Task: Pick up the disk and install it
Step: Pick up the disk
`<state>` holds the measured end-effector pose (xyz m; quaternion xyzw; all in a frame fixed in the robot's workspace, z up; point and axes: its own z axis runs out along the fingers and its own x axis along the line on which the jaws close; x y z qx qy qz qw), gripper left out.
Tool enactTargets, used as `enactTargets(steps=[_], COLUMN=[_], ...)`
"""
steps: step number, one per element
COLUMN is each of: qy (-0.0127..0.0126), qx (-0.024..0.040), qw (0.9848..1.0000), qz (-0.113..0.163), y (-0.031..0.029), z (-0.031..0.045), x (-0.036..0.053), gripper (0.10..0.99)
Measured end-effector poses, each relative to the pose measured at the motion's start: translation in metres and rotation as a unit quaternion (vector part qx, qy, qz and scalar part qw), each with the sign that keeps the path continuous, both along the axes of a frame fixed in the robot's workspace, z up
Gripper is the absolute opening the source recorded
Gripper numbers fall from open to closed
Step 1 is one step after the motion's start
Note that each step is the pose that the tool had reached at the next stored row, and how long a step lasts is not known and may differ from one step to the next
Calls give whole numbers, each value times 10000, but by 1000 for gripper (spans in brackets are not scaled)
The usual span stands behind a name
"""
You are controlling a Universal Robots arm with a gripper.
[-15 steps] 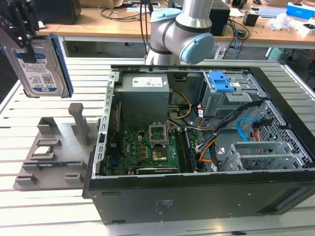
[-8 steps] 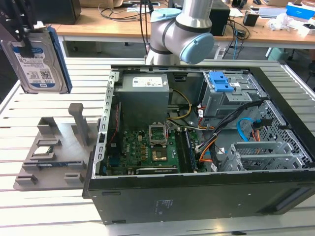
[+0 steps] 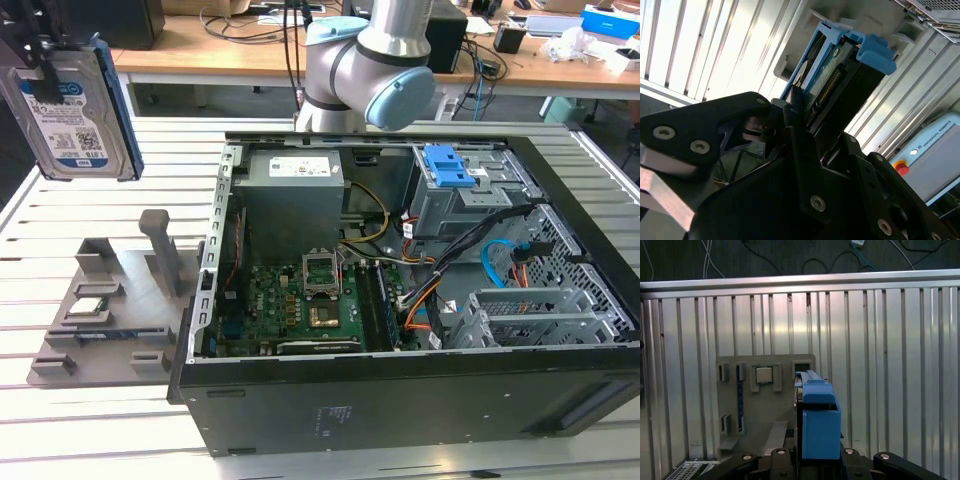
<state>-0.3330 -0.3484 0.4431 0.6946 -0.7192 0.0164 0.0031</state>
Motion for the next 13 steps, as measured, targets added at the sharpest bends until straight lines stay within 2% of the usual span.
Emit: enactTargets(steps=[13], qy=[0], qx=[0], qw=[10000], qz=[0], y=[1], z=[202], x=[2], gripper=[357])
